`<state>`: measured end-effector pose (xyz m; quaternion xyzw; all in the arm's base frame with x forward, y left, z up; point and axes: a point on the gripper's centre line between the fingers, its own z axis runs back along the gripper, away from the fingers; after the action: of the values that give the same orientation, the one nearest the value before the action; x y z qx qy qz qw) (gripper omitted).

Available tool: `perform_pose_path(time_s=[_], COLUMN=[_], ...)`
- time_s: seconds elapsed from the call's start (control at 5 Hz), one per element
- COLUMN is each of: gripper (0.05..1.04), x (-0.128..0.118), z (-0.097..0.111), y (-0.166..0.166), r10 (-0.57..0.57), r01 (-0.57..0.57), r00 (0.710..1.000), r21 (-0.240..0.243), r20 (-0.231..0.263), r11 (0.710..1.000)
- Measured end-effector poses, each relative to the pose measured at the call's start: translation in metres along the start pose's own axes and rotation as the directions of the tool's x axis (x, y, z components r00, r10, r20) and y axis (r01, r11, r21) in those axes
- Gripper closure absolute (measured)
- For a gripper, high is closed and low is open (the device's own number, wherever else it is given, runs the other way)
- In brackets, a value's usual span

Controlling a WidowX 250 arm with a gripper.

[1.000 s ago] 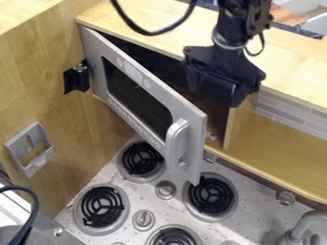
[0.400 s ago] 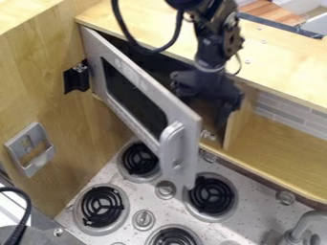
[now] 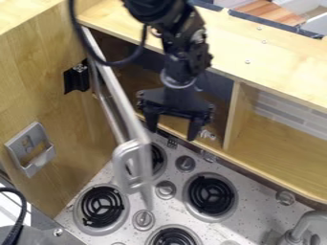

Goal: Open microwave

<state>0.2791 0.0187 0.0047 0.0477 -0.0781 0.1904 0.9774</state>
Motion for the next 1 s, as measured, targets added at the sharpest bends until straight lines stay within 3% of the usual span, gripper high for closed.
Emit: perform_pose_path(time_s=[0.2, 1.0], gripper=[0.086, 0.086], x=[-0.014, -0.03], z=[0.006, 0.009], y=[0.02, 0.09], r10=[0.079, 0.279], r01=[-0.079, -0.278], r00=[0.997, 0.96], r21=[0.021, 0.08], r20=[-0.001, 0.001], r11=[0.997, 0.957])
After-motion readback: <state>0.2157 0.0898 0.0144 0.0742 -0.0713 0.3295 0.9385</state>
